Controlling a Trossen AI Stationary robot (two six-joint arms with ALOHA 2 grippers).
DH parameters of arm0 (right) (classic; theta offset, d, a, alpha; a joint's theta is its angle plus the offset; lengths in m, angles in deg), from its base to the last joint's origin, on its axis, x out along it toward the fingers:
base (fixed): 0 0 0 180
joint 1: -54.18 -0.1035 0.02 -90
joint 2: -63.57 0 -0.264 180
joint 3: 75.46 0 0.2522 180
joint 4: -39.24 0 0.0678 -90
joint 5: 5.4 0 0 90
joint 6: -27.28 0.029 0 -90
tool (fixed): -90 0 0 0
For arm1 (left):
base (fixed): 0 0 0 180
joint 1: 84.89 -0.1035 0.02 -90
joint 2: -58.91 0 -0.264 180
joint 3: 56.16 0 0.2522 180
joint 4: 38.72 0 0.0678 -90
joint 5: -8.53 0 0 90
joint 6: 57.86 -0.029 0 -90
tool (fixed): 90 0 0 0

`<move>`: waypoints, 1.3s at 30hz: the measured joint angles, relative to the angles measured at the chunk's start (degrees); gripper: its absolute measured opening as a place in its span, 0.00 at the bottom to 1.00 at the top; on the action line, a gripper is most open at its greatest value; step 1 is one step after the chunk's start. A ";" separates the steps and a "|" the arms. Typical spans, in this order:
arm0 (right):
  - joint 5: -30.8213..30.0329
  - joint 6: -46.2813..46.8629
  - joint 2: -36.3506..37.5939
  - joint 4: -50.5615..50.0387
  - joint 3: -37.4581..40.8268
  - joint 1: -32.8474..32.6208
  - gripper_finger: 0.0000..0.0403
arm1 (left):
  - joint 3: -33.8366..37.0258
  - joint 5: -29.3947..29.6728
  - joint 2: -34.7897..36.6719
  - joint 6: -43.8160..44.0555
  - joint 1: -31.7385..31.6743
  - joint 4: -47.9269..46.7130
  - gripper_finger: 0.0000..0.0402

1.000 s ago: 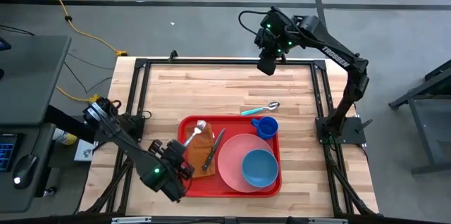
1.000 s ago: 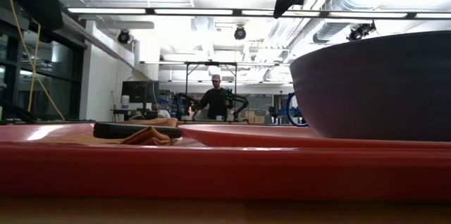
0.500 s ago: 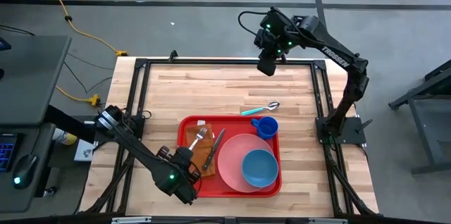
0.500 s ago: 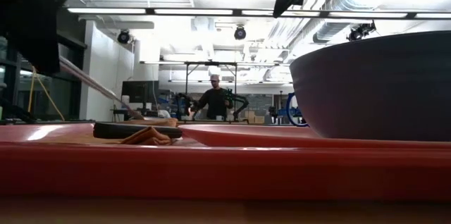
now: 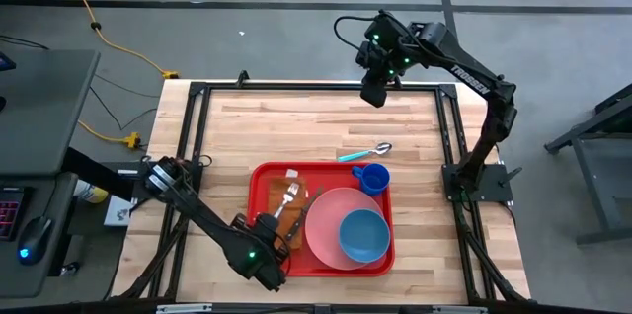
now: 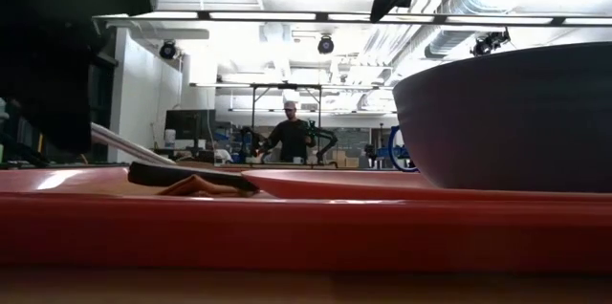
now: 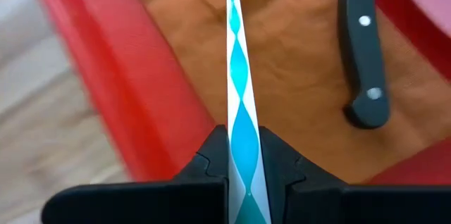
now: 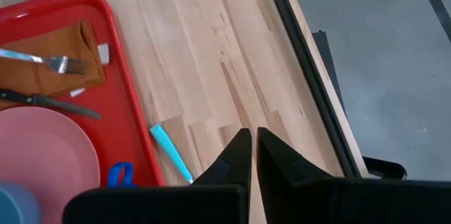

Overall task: Set up tray
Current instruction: Put the blue fork on top of the orange napkin on the serving tray, then adjust the knife on the orange napkin

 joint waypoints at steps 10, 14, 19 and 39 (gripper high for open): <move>0.02 -0.25 0.00 0.00 0.00 -0.08 0.00 | 0.02 1.73 -0.16 -0.56 -1.51 4.84 0.28; 0.02 -0.67 0.00 0.00 0.00 -0.08 0.00 | 0.02 3.88 -0.16 -1.55 -1.40 7.26 0.40; 0.05 -1.07 0.00 0.00 0.00 -0.08 0.00 | 0.02 4.95 -0.15 -1.85 -1.38 6.69 0.48; 1.08 -1.55 -0.02 -0.02 0.00 -0.08 0.00 | 0.04 14.73 1.75 -17.23 -4.75 9.61 0.24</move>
